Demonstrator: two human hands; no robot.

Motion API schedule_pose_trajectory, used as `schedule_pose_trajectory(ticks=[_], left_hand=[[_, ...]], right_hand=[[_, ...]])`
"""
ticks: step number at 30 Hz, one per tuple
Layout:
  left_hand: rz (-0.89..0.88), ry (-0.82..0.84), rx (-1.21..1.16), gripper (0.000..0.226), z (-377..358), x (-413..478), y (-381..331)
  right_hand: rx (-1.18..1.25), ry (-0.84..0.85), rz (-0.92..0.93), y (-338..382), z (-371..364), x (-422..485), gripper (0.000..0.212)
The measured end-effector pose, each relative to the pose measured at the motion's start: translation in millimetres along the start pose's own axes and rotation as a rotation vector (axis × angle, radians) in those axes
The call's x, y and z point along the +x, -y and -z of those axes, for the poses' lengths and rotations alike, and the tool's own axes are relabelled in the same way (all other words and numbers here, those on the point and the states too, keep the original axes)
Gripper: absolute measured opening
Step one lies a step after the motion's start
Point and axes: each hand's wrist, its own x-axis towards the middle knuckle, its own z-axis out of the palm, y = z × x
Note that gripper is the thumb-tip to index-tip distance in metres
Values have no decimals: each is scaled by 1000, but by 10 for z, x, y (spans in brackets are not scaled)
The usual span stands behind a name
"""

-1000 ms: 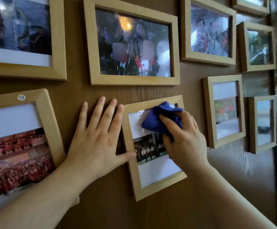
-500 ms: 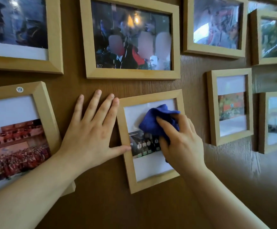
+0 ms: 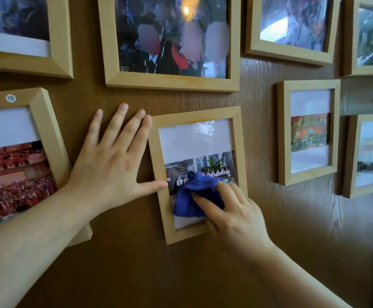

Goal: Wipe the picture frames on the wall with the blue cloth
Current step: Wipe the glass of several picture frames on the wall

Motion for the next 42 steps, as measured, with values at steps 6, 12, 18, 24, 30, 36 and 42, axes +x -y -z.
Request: schedule_pose_trajectory(ticks=[6,12,18,24,30,36,42], left_hand=[[10,4,-3,118,-9,2,0],[1,7,6,118,-16,-1,13],[7,24,5,119,-20,12,9],[18,66,-16,112,83,-7,-10],[23,-43,-94,93,285,51,103],[14,-232,4,91,714,503,516],[25,-143,166,118,1054,1002,939]], right_hand=[[51,-42,-171,1,-8,-59,39],[78,18,46,283,-71,-57,33],[-36,85,46,-153,147,-103,27],[-53,-42,-43,-452,480,273,28],[-110,-167,51,-604,795,919,29],[-123,-292,107,-667,978,1667,31],[-155,-354,99,-680,1023,2291,35]])
